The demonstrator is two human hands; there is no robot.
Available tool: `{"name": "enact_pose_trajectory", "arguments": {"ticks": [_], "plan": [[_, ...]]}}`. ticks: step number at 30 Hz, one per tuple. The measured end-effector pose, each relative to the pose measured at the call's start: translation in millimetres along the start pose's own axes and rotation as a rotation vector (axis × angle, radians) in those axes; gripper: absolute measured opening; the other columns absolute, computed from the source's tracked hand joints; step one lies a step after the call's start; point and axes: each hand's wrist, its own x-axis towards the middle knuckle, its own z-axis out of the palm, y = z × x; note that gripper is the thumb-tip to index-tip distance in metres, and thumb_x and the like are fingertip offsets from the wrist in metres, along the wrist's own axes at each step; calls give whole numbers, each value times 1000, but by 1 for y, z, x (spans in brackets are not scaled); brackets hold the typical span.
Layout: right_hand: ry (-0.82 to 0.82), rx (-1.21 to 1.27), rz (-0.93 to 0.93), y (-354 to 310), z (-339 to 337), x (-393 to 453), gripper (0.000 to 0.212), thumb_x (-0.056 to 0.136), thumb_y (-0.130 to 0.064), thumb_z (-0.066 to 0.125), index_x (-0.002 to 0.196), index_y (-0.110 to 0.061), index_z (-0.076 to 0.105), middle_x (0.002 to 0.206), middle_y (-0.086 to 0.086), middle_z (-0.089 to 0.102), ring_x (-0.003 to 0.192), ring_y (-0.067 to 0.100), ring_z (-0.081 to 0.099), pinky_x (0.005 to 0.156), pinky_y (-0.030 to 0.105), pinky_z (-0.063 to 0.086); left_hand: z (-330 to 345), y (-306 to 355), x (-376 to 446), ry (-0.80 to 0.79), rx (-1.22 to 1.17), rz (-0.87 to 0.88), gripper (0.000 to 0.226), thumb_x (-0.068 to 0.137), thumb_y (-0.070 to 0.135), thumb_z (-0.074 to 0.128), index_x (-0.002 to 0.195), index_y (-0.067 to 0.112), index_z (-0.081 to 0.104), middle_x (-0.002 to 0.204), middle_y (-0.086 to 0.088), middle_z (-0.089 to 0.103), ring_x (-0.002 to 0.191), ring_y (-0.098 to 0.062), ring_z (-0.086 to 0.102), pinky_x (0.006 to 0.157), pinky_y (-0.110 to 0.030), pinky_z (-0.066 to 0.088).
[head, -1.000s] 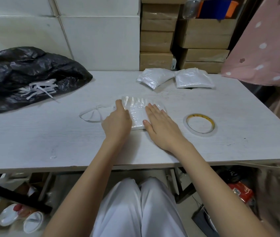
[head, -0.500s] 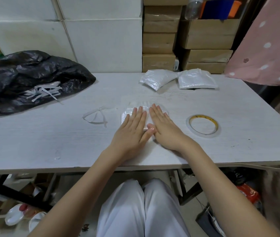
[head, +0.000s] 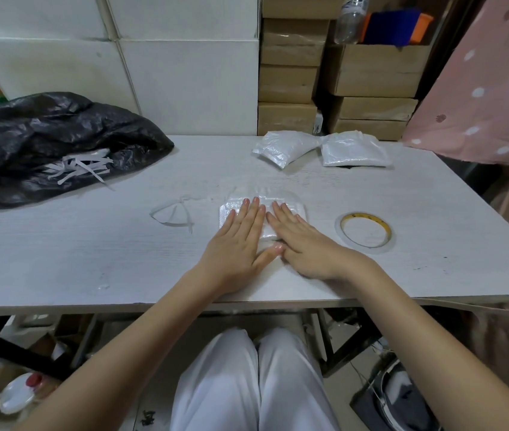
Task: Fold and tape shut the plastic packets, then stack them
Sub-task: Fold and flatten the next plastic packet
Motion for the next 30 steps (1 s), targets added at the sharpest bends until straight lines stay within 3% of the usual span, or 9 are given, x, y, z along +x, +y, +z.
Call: {"name": "enact_pose_trajectory", "arguments": {"ticks": [5, 9, 12, 15, 17, 20, 22, 26, 30], "plan": [[242, 73, 26, 9, -42, 20, 67, 98, -23, 44, 150, -16, 2, 157, 2, -12, 143, 9, -14, 117, 26, -7, 1, -1, 0, -5, -10, 15, 108, 63, 75, -30, 147, 10, -12, 153, -3, -22, 141, -14, -21, 115, -30, -15], [-47, 63, 173, 16, -66, 52, 92, 80, -47, 66, 149, -20, 12, 154, 1, 24, 142, 21, 24, 115, 35, 22, -2, 0, 0, -46, 7, 12, 102, 69, 74, -23, 147, 9, -13, 153, -4, -23, 141, -14, -22, 115, -30, -15], [-57, -43, 137, 14, -74, 64, 56, 72, -53, 72, 109, -16, 52, 104, -1, 55, 96, 23, 55, 84, 37, 43, -6, 2, -2, 4, 50, 22, 96, 79, 67, -20, 148, 5, 3, 158, -11, -6, 145, -21, -10, 117, -34, -11], [31, -196, 79, 11, -72, 65, 63, 68, -55, 73, 112, -16, 50, 103, 2, 45, 98, 24, 49, 76, 34, 38, -17, 0, 6, 280, 154, 137, 67, 98, 48, 22, 127, -3, 52, 148, -23, 32, 139, -37, 25, 114, -48, 17], [106, -239, 45, 11, -68, 62, 76, 67, -54, 74, 127, -17, 44, 116, 6, 44, 108, 25, 45, 79, 33, 35, -33, -9, 21, 401, 135, 132, 49, 90, 30, 47, 124, -4, 54, 145, -27, 35, 137, -42, 28, 112, -53, 24], [193, -281, -14, 10, -66, 56, 72, 67, -53, 74, 118, -13, 44, 107, 3, 42, 104, 23, 44, 72, 31, 31, -61, -26, 45, 115, 76, 24, 74, 84, 32, 63, 143, 2, 29, 153, -19, 22, 144, -35, 11, 117, -45, 10], [242, -292, -42, 11, -65, 53, 68, 66, -53, 75, 112, -13, 45, 98, -2, 35, 97, 21, 43, 68, 30, 26, -68, -33, 56, -54, 71, -10, 78, 81, 40, 67, 143, 10, 30, 144, -14, 40, 136, -29, 31, 110, -37, 21], [296, -344, -48, 7, -64, 48, 67, 63, -53, 77, 107, -13, 47, 99, 0, 34, 88, 19, 39, 65, 29, 25, -73, -29, 61, -20, 13, -88, 54, 77, 40, 71, 115, 11, 47, 104, -8, 62, 96, -27, 54, 67, -31, 35], [339, -427, 5, -4, -66, 43, 67, 63, -52, 77, 109, -12, 48, 126, 9, 38, 108, 26, 42, 66, 31, 34, -78, -18, 55, 39, 149, -134, 50, 76, 42, 71, 109, 11, 49, 99, -8, 62, 94, -29, 55, 66, -31, 30]]}}
